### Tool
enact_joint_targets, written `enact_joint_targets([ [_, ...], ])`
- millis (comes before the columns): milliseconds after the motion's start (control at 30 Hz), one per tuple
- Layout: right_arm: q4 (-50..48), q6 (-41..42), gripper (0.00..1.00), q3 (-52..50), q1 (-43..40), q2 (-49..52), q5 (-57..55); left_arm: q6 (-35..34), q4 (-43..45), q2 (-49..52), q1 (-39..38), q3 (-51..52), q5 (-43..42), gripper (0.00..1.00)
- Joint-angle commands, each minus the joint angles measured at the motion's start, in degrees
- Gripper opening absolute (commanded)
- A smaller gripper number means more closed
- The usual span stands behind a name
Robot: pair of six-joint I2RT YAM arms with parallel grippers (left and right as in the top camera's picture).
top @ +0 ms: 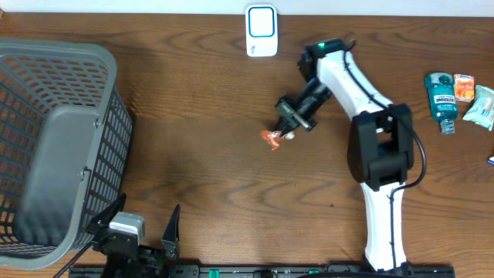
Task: Scan the item barcode
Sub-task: 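Lift the snack bar and carry it toward the scanner, then hold the snack bar in front of the white scanner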
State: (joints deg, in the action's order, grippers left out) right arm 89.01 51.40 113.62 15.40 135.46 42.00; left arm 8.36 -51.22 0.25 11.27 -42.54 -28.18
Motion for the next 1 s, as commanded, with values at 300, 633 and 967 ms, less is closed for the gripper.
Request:
enact_joint_targets([
  [300,-33.8,9.0,0.02,1.3,-3.4,-8.5,-21.0,-0.1,0.0,-0.1,0.2,0.0,-0.3,1.00],
  [633,-50.4,10.8,0.02,1.3,1.4,-8.0,-39.4,-0.1,0.0,-0.1,0.2,0.0,-0.3,1.00],
  [967,-73.2,15.3,0.02,1.7,4.4,-1.2,-46.8,-0.1,0.0,-0.1,0.2,0.0,-0.3,1.00],
])
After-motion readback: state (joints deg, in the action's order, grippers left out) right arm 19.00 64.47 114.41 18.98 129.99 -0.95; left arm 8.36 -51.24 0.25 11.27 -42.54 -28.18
